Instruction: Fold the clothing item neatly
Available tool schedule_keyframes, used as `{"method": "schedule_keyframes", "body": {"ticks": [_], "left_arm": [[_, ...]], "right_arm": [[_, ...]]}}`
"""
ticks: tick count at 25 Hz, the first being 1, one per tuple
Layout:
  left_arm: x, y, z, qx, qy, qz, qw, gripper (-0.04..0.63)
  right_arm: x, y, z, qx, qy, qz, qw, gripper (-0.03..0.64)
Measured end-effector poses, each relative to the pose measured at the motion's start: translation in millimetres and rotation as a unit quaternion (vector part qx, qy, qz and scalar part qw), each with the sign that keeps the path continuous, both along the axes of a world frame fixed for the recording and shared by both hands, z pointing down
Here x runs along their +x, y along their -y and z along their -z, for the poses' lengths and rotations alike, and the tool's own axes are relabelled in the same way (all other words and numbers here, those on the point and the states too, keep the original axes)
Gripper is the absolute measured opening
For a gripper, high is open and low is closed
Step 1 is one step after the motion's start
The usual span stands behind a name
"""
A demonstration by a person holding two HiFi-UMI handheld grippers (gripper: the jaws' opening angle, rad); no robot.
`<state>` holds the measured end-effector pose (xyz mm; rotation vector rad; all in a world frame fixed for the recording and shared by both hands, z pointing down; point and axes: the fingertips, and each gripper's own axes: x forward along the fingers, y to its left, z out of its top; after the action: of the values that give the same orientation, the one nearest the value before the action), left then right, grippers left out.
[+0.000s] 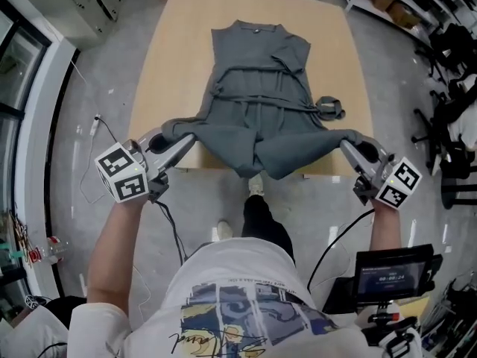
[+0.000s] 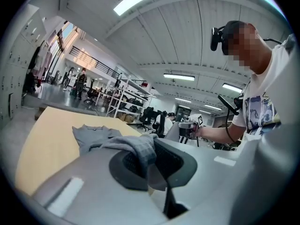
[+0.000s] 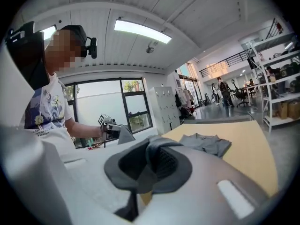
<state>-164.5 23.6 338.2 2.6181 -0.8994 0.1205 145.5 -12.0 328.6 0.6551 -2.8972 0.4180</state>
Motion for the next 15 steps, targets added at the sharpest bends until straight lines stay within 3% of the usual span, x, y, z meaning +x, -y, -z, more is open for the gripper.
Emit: {"method": "schedule_keyframes", "body": {"ticks": [15], "left_arm": [[-8.3,179.2,25.4,0.027,0.043,0.057,0.9971,0.023]], "right_arm": [[3.3,183.1,15.4,0.035,-0.018,0.036,0.999,0.014]]}}
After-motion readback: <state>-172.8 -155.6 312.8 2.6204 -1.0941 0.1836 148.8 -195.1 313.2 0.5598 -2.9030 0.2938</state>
